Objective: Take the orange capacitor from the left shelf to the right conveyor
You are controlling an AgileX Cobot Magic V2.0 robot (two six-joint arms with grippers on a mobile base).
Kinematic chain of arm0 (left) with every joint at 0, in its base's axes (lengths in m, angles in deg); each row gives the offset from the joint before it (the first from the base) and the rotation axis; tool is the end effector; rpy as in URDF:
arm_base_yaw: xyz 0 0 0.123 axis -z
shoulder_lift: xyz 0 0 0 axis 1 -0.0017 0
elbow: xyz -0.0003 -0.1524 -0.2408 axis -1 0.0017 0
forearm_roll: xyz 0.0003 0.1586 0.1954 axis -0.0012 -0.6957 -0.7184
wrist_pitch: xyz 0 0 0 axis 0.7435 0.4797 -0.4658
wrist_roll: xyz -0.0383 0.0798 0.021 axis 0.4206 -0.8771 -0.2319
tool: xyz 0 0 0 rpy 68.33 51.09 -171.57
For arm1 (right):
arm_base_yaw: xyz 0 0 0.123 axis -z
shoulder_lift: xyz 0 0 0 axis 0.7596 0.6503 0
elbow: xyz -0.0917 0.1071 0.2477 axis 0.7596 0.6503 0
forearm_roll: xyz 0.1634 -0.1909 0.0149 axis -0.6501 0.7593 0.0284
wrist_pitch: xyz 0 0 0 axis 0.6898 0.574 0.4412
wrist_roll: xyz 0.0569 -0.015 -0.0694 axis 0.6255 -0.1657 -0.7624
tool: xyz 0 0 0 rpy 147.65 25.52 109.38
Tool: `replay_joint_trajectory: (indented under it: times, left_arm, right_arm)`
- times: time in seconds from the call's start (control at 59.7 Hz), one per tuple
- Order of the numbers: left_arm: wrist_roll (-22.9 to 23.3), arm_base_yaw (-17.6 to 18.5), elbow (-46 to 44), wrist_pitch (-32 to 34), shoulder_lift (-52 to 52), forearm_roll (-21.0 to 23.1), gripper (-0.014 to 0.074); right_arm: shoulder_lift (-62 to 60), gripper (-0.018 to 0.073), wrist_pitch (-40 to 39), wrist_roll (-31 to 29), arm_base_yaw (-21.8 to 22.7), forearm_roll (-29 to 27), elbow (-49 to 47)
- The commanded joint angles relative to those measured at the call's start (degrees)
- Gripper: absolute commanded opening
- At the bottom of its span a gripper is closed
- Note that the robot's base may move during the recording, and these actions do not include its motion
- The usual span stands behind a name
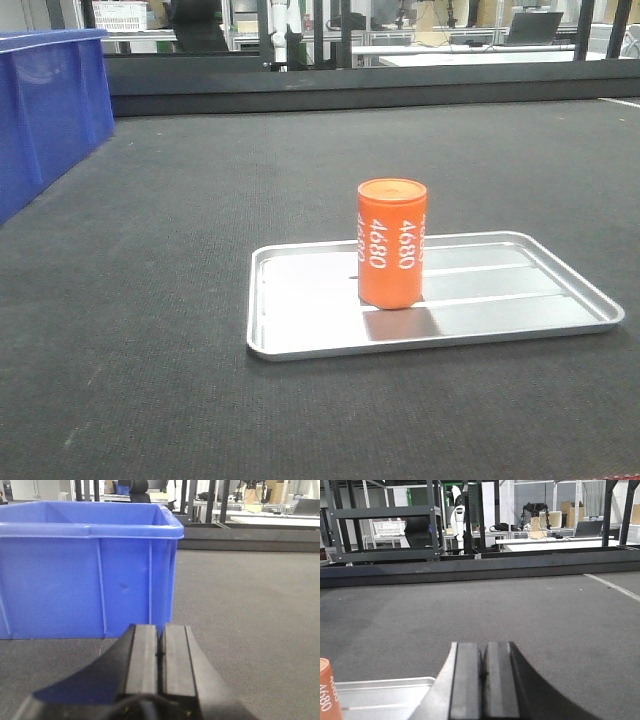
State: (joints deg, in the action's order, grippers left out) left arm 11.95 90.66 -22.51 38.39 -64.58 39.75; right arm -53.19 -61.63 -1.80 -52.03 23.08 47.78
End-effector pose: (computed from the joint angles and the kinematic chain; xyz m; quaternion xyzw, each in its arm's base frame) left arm 0.0566 -0.0007 0.2010 -0.0040 0.6873 -0.0136 0.7262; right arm 0.0558 0.0021 0.2113 0.0245 0.6486 0.0592 0.7584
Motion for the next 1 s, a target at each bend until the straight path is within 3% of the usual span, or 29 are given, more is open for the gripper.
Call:
replay_joint_trajectory:
  times: [0.0,0.988]
  left_arm:
    - [0.37,0.13,1.24,5.21,0.38,0.13,-0.0126]
    - [0.37,0.13,1.24,5.21,0.38,0.13,-0.0126]
  right_arm:
    - [-1.16,0.0049,-5.3,0.01,0.53,0.65,-1.25]
    - [-1.16,0.0049,-5.3,0.01,0.53,0.65,-1.25]
